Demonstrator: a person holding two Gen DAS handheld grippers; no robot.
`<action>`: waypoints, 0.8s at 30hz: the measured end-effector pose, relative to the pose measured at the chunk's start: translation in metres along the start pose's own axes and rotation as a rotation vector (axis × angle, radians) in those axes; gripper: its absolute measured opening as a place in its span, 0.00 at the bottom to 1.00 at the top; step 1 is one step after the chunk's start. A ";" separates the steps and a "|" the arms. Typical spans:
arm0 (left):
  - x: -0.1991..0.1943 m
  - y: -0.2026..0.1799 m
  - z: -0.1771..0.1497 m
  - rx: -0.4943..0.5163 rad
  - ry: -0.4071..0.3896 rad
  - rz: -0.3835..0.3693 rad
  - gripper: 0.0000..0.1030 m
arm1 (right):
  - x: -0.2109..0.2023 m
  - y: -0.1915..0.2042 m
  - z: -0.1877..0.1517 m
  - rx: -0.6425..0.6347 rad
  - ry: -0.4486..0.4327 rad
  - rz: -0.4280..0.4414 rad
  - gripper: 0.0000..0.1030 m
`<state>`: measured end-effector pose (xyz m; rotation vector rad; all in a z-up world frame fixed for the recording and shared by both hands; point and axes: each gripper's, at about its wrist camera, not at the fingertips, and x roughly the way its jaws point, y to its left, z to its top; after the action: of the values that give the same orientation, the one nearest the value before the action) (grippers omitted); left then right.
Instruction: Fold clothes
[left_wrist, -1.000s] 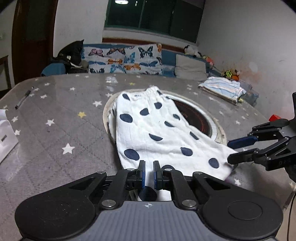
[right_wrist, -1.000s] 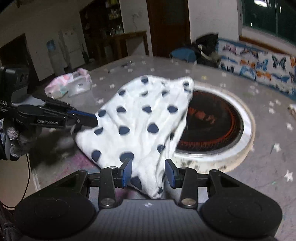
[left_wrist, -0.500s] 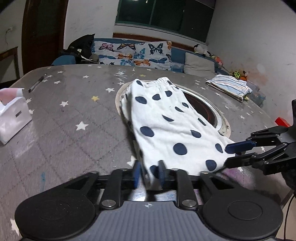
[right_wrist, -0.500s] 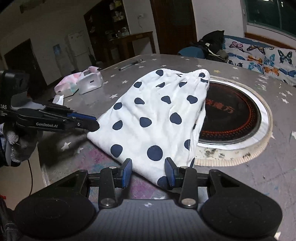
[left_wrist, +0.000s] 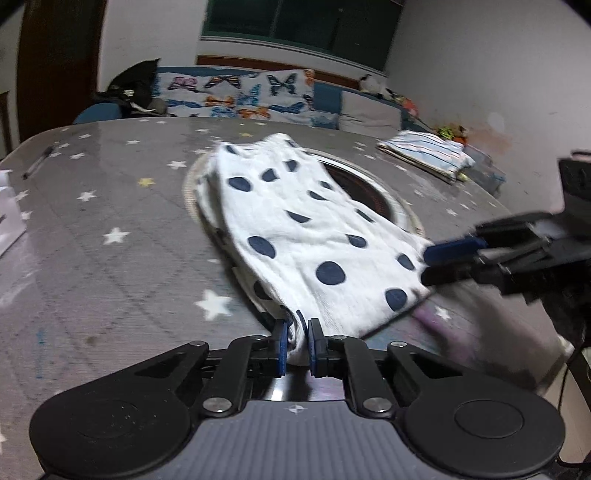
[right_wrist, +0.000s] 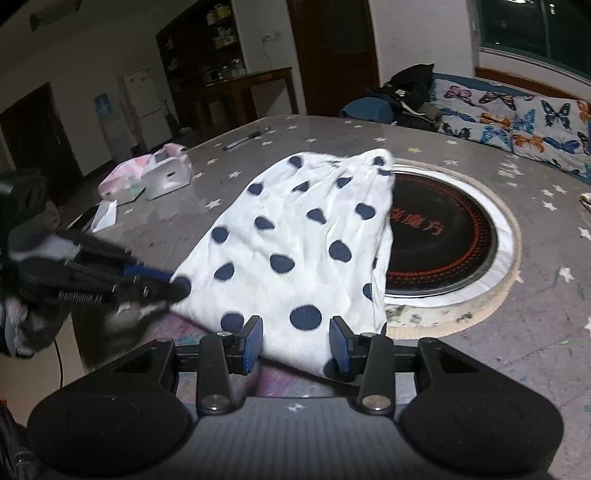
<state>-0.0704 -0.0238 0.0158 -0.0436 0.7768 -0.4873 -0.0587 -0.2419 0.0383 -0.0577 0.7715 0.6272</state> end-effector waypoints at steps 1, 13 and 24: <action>0.001 -0.006 -0.001 0.017 0.003 -0.011 0.11 | -0.002 -0.003 0.001 0.008 -0.004 -0.003 0.39; 0.027 -0.078 -0.002 0.168 0.039 -0.188 0.12 | -0.010 -0.014 0.023 0.032 -0.051 -0.006 0.39; 0.012 -0.069 -0.003 0.210 0.035 -0.204 0.38 | 0.009 0.013 0.054 -0.122 -0.050 -0.004 0.45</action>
<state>-0.0929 -0.0905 0.0206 0.0815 0.7559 -0.7627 -0.0268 -0.2117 0.0742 -0.1546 0.6845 0.6690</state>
